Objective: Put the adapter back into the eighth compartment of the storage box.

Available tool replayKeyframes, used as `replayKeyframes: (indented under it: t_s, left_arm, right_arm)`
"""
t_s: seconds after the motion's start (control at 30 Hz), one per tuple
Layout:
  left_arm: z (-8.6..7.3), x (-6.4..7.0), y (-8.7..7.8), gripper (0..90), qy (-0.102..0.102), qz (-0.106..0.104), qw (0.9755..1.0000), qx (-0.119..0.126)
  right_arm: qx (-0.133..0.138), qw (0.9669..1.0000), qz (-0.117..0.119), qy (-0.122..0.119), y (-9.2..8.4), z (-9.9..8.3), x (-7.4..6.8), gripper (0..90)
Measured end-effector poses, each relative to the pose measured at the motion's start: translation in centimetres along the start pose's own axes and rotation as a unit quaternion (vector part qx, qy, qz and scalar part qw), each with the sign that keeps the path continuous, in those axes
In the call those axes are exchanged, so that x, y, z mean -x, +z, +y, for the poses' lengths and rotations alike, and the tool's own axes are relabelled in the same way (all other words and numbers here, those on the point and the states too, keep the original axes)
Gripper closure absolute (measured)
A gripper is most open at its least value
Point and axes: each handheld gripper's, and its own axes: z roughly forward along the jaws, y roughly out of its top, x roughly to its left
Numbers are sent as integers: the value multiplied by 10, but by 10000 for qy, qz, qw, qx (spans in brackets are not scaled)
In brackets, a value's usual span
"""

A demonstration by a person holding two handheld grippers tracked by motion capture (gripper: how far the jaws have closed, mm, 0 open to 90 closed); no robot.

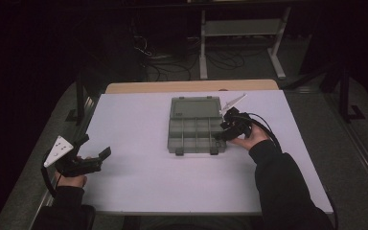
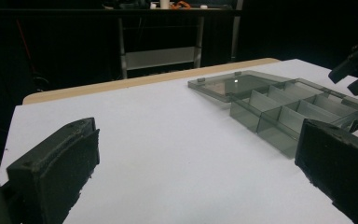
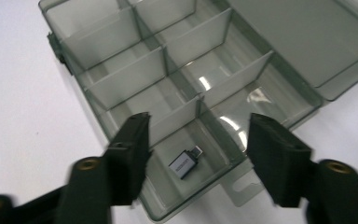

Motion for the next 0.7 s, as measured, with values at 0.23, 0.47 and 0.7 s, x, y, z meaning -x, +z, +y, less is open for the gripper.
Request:
replayKeyframes:
  t_s: [0.23, 0.47, 0.7]
  left_arm:
    - [0, 0, 0, 0, 0, -1, 10000, -4]
    - [0, 0, 0, 0, -3, 3, 10000, -7]
    - [0, 0, 0, 0, -5, 8, 10000, -15]
  right_arm:
    - [208, 9991, -300, 207, -10, -2, 2, 119]
    - [335, 9983, -395, 261, -18, -9, 5, 0]
    - [517, 9974, -368, 341, -30, -17, 8, 0]
